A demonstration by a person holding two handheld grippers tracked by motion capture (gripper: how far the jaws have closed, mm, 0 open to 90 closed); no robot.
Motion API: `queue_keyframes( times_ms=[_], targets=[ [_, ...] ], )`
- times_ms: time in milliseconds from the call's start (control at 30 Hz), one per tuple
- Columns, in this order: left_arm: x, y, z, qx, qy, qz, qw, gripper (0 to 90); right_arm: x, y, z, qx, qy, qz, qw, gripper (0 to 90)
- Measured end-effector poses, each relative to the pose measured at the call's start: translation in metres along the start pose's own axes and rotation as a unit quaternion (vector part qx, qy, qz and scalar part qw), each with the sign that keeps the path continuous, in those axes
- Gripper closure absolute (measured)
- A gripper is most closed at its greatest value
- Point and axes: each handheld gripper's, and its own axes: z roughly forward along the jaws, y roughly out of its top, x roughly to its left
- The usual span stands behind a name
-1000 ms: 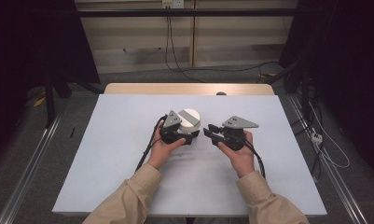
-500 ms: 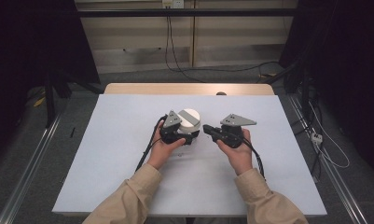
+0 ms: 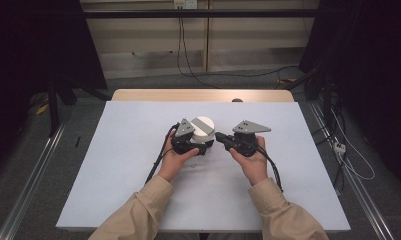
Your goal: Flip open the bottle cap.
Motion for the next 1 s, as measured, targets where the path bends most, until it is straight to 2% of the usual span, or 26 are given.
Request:
queue_keyframes(
  times_ms=[233, 633, 1000],
  targets=[
    [0.0, 0.0, 0.0, 0.001, 0.001, 0.0, 1.0, 18.1, 0.0016, -0.0015, 0.0029, 0.007, 0.001, -0.005, 1.0, 90.0],
    [-0.0001, -0.0001, 0.0, 0.002, 0.001, 0.0, 1.0, 18.2, 0.0041, 0.0008, 0.0047, 0.003, 0.005, -0.006, 1.0, 90.0],
    [0.0, -0.0003, 0.0003, 0.002, 0.0, -0.001, 1.0, 18.2, 0.0048, 0.0079, 0.0031, -0.011, 0.011, -0.007, 0.9999, 90.0]
  ],
)
